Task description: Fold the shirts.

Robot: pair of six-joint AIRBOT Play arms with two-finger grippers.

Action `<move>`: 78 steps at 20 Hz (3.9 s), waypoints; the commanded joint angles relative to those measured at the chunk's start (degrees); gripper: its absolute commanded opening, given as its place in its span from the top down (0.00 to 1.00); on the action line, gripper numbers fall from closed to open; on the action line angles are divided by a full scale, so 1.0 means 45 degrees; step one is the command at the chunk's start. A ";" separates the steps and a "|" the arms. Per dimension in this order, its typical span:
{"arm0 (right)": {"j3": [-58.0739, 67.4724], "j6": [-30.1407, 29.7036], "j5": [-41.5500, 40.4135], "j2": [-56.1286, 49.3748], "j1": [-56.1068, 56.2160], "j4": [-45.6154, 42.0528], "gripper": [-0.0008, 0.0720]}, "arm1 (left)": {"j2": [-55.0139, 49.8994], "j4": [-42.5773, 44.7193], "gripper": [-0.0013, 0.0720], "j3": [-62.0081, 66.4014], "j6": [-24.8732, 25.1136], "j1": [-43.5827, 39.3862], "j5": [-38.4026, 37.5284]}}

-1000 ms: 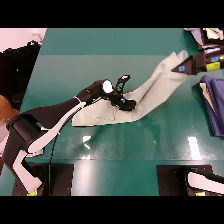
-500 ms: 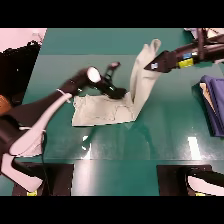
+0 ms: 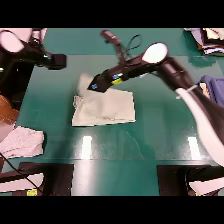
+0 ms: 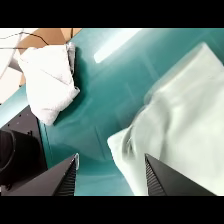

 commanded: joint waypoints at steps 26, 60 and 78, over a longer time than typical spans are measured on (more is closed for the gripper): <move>-0.8174 0.0957 -0.1069 -0.0656 -0.3939 0.2696 0.26 | 0.0549 -0.0403 0.95 -0.0185 0.0403 0.1151 -0.0534; 0.1112 0.1506 -0.0816 0.0631 -1.7622 -0.1030 0.97 | 0.0549 -0.1797 0.95 -0.0185 0.0253 -0.5649 0.1778; -0.2390 0.1200 0.2283 0.5489 -2.0380 -0.5780 0.97 | 0.0549 -0.1734 0.95 -0.0185 0.0413 -0.5649 0.1112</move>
